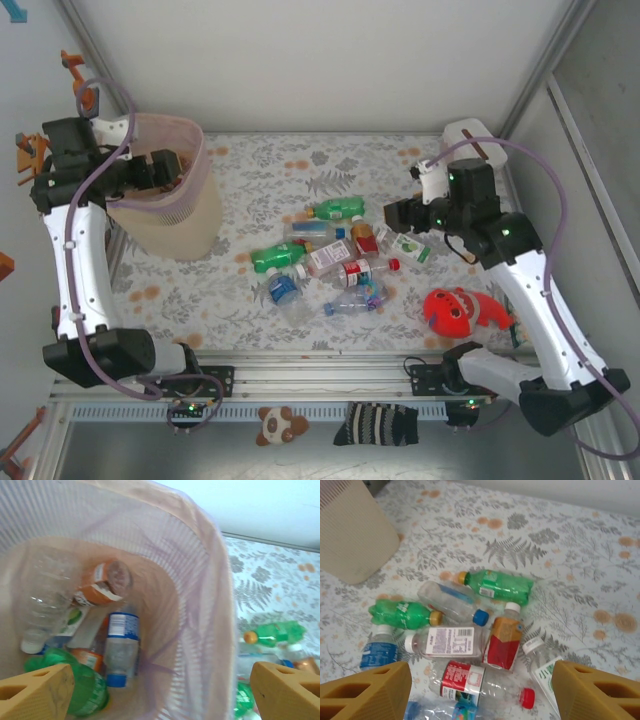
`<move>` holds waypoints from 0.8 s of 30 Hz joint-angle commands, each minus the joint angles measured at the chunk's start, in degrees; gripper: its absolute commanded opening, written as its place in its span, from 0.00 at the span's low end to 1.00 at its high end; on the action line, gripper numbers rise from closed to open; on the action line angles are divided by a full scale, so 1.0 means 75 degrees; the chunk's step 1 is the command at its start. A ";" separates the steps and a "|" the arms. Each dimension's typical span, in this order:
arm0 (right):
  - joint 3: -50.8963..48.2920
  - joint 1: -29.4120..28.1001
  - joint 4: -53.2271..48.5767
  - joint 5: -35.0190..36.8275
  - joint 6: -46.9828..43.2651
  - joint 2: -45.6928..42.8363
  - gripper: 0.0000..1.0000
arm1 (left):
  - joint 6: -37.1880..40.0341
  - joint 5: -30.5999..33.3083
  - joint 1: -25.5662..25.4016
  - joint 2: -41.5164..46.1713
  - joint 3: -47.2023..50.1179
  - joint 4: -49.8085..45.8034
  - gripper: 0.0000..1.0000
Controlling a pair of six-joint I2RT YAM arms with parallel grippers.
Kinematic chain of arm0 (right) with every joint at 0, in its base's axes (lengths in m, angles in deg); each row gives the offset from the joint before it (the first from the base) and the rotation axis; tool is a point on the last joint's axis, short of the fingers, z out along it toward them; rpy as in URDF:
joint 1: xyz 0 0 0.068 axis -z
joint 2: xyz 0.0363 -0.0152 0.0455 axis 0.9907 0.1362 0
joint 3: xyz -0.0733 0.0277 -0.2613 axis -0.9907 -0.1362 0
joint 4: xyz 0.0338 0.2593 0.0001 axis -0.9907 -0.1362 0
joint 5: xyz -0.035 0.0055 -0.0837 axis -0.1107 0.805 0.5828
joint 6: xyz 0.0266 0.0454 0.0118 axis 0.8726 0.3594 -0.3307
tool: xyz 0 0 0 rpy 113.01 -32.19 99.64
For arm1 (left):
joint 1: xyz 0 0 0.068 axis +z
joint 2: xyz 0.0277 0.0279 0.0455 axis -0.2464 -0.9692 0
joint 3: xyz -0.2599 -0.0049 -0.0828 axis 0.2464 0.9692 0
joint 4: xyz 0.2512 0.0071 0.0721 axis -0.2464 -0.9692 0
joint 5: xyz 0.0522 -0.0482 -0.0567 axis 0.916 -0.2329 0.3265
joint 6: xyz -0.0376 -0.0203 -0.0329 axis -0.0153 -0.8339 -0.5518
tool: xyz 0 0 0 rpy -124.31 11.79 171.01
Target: Put the plastic bottles in the bin
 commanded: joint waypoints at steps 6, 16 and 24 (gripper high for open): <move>0.0659 0.0005 -0.0794 0.0354 0.0714 0.1155 0.68 | -0.0797 -0.0735 -0.0755 0.1147 0.1174 0.0596 0.90; 0.1170 0.0007 -0.1051 0.0384 0.0790 0.2901 0.50 | -0.1958 -0.0920 -0.1376 0.2626 0.2912 0.1579 0.88; 0.1608 -0.0129 -0.0998 0.0745 0.0784 0.4326 0.45 | -0.2434 -0.0893 -0.1538 0.3354 0.3552 0.1850 0.87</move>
